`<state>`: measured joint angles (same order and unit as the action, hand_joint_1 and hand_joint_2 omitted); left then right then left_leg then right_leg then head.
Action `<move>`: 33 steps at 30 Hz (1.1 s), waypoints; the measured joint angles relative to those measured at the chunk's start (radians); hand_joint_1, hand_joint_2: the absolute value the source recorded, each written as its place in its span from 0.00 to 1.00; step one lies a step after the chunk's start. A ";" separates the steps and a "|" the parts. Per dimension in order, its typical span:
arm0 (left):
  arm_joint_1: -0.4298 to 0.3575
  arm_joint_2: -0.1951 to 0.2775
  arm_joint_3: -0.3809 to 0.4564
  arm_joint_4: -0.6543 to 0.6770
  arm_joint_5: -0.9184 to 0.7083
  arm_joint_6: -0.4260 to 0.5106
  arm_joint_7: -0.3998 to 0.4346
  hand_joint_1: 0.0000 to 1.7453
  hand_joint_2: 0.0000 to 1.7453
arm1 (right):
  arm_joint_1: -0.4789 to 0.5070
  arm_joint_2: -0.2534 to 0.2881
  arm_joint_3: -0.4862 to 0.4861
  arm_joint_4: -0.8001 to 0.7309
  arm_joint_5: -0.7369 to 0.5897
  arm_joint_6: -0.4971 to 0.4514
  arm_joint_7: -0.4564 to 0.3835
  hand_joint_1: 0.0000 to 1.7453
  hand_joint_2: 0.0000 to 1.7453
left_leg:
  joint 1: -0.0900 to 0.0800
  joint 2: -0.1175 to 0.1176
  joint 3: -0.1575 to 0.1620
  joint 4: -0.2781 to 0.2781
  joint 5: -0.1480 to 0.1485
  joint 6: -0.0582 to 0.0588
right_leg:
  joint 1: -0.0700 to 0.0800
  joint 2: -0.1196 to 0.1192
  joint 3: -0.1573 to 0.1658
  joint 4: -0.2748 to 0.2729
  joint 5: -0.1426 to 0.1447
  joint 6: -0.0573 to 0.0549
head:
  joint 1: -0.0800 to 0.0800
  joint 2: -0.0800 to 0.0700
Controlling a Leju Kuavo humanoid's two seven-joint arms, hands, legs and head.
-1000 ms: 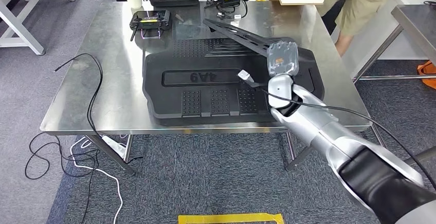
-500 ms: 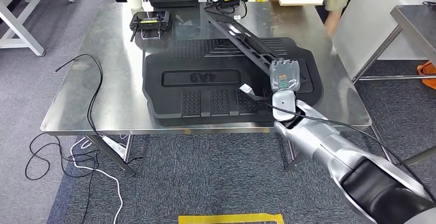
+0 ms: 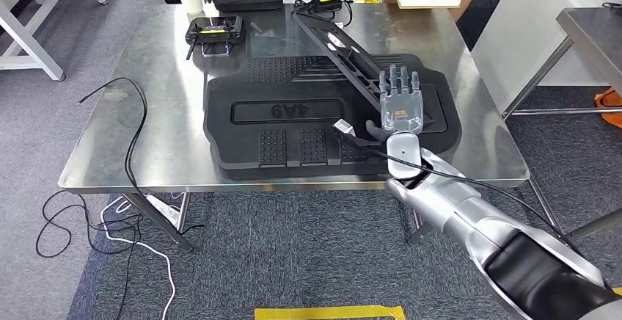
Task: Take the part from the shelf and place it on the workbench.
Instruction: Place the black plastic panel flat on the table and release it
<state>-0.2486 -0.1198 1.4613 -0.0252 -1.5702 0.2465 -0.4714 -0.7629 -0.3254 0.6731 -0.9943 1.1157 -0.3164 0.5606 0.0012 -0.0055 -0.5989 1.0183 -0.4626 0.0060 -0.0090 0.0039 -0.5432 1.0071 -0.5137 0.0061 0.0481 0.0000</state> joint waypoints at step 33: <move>0.002 0.002 -0.001 0.000 0.000 -0.013 0.011 0.00 0.00 | 0.178 -0.025 -0.182 -0.634 -0.087 -0.381 -0.175 0.00 0.00 | 0.000 0.001 0.002 0.000 -0.001 -0.001 | 0.000 0.000 0.001 -0.001 -0.001 0.000 | 0.000 0.000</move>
<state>-0.2468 -0.1178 1.4603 -0.0252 -1.5702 0.2331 -0.4604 -0.5853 -0.3508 0.4908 -1.6286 1.0290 -0.6977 0.3852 0.0012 -0.0050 -0.5965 1.0182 -0.4639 0.0046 -0.0091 0.0043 -0.5420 1.0064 -0.5146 0.0058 0.0481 0.0000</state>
